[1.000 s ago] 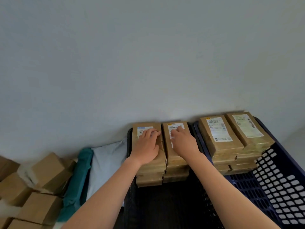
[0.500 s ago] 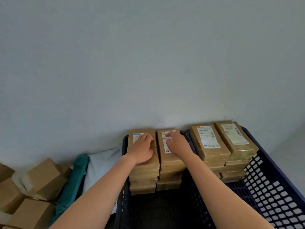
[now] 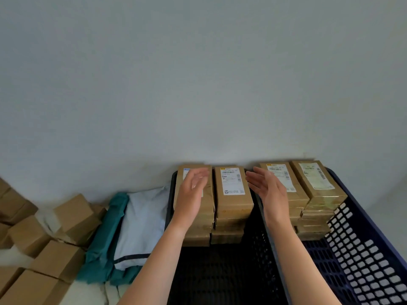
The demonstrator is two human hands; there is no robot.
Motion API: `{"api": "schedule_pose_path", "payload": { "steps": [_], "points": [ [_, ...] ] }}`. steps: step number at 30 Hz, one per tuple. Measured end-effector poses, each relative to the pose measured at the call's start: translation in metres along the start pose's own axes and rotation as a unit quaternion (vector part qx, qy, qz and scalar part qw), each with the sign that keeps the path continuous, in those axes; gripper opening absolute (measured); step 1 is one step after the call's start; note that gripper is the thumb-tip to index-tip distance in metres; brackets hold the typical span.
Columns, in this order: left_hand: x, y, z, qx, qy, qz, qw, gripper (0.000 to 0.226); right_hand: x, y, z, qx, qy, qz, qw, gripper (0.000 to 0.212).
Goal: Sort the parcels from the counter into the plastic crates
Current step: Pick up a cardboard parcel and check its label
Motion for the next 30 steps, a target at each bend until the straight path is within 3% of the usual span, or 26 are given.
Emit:
{"api": "schedule_pose_path", "payload": {
  "steps": [3, 9, 15, 23, 30],
  "points": [
    [-0.009, 0.005, -0.029, -0.009, 0.034, -0.003, 0.999, 0.029, -0.005, 0.004, 0.02, 0.001, -0.017, 0.004, 1.0, 0.035],
    [-0.035, 0.018, -0.114, -0.029, 0.11, 0.008, 0.993, 0.019, -0.023, 0.012, 0.107, 0.004, -0.093, 0.012, 0.996, 0.037],
    [-0.074, 0.025, -0.234, -0.019, 0.2, 0.015, 0.98, 0.029, -0.065, 0.023, 0.234, -0.01, -0.194, 0.016, 0.981, 0.038],
    [-0.133, 0.022, -0.435, -0.021, 0.298, 0.008, 0.954, 0.025, -0.164, 0.052, 0.428, -0.011, -0.292, 0.029, 0.956, 0.034],
    [-0.176, 0.013, -0.589, 0.001, 0.327, -0.022, 0.945, 0.022, -0.252, 0.081, 0.574, -0.028, -0.349, 0.038, 0.936, 0.033]
  ]
}}
Point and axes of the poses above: each hand's wrist, its own x-axis towards the middle knuckle, its own z-axis out of the palm, y = z × x, the point moved 10 cm from there along x, towards the middle knuckle, and after that the axes turned 3 degrees about -z, right-handed, at the moved point
